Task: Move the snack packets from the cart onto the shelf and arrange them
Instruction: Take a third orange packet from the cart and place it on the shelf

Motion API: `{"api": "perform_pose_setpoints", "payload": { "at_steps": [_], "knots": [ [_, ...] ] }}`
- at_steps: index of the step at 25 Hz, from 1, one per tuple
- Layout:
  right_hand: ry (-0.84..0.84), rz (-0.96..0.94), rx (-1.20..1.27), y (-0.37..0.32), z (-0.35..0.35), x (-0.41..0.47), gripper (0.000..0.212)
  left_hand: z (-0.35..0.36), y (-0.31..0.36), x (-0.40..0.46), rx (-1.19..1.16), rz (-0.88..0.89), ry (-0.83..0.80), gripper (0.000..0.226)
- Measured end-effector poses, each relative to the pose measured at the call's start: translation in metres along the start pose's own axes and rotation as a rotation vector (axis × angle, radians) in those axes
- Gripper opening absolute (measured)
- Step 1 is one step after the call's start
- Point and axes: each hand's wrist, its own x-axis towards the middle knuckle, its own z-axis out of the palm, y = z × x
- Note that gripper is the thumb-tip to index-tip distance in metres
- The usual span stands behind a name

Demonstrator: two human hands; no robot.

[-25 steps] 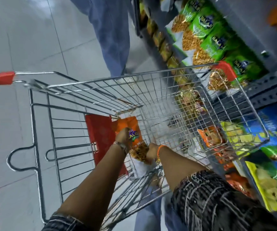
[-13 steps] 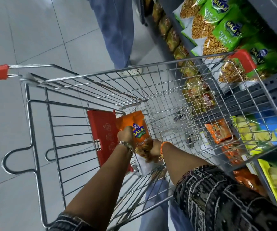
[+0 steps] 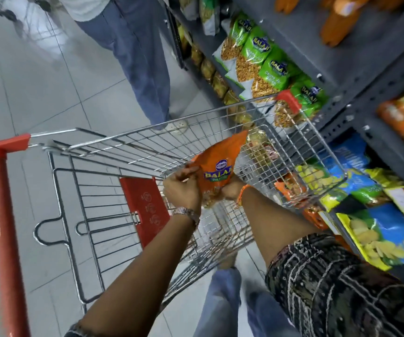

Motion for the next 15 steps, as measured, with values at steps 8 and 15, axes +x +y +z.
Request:
{"api": "perform_pose_setpoints", "payload": {
  "at_steps": [8, 15],
  "knots": [
    [0.242, -0.316, 0.228, -0.089, -0.116, -0.16, 0.073, -0.026, 0.151, -0.043, -0.282, 0.51, -0.385, 0.018],
    [0.81, -0.566, 0.44, -0.118, -0.17, -0.306, 0.063, -0.025, 0.285, -0.126, -0.513, 0.716, -0.664, 0.02]
  ]
}}
